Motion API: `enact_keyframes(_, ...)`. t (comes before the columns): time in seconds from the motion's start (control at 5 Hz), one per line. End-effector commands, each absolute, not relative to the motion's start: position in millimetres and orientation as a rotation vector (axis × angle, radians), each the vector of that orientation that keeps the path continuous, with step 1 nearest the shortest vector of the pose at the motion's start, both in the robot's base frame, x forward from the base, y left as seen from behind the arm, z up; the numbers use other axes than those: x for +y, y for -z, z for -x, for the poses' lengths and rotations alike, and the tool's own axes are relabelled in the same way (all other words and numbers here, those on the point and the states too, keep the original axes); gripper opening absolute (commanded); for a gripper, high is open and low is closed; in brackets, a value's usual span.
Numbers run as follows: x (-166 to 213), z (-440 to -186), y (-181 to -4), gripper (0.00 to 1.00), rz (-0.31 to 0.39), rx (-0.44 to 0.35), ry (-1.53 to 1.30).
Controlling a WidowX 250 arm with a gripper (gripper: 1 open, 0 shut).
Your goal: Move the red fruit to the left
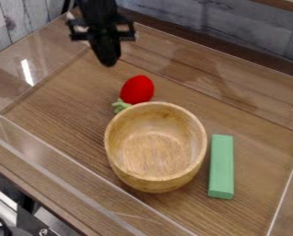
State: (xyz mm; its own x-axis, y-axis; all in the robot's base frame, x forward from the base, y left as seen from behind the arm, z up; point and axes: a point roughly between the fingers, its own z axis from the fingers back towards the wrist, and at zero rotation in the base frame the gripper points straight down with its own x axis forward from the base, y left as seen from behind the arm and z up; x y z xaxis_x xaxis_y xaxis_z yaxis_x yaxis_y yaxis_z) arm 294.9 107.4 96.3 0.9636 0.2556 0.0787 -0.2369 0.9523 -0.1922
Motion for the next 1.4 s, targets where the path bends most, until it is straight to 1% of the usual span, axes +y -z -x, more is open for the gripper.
enact_keyframes(0.0,101,-311,-103.9,1.00,0.162,-0.143,-0.243)
enact_keyframes(0.4,92,-317,-92.3,1.00,0.145,-0.115,-0.321)
enact_keyframes(0.8,85,-320,-49.5,1.00,0.133,-0.073,-0.340)
enact_keyframes(1.0,76,-330,-44.5,0.00,0.127,-0.070,-0.389)
enact_keyframes(1.2,70,-338,-57.3,0.00,0.133,-0.087,-0.433)
